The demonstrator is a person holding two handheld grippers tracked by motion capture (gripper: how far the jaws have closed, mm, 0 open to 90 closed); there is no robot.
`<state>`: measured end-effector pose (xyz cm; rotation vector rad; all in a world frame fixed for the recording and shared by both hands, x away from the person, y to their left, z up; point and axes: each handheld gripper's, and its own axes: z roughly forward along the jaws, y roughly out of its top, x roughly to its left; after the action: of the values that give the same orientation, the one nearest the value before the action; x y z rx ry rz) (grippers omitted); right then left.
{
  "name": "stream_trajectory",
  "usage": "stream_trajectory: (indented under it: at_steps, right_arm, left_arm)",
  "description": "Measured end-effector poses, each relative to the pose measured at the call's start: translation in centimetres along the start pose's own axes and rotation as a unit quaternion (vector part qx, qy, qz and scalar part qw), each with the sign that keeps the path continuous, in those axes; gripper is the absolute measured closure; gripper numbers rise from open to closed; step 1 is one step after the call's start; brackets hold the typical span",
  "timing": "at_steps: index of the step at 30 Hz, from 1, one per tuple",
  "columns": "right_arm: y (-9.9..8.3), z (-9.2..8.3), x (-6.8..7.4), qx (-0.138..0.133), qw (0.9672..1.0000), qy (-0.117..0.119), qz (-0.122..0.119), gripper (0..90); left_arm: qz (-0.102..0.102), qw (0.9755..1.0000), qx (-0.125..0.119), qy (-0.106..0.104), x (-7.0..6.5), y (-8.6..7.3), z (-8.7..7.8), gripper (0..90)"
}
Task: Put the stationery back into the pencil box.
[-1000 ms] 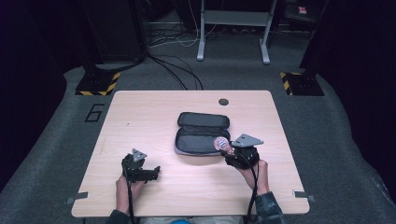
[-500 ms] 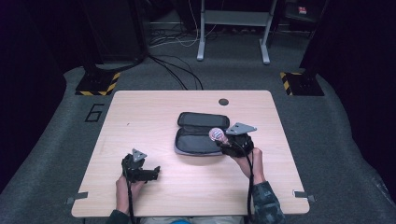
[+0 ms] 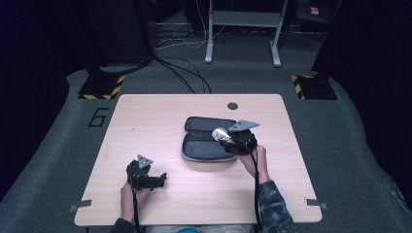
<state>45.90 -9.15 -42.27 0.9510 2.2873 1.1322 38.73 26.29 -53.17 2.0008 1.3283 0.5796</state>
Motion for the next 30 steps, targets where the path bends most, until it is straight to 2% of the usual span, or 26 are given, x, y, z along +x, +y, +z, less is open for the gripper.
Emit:
stream_trajectory:
  at_steps: [16, 21, 25, 26, 30]
  right_arm:
    - [-0.5, 4.2, -0.9, 0.043, 0.9987, 0.018, 0.021, 49.7]
    - [-0.8, 5.1, -0.8, 0.052, 0.998, 0.02, 0.028, 49.7]
    - [-1.1, 6.1, -0.6, 0.074, 0.9965, 0.027, 0.025, 49.7]
    - [-1.2, 6.3, -0.4, 0.079, 0.996, 0.026, 0.032, 49.7]
    - [-1.3, 7.0, -0.1, 0.09, 0.9953, 0.025, 0.026, 49.7]
  left_arm:
    - [0.0, 1.0, 0.0, 0.0, 0.0, 0.0, 0.0, 1.9]
    - [0.0, 1.0, 0.0, 0.0, 0.0, 0.0, 0.0, 2.0]
    - [0.0, 1.0, 0.0, 0.0, 0.0, 0.0, 0.0, 2.0]
    - [0.0, 1.0, 0.0, 0.0, 0.0, 0.0, 0.0, 2.0]
    - [0.0, 1.0, -0.001, 0.0, 0.0, 0.0, 0.0, 2.0]
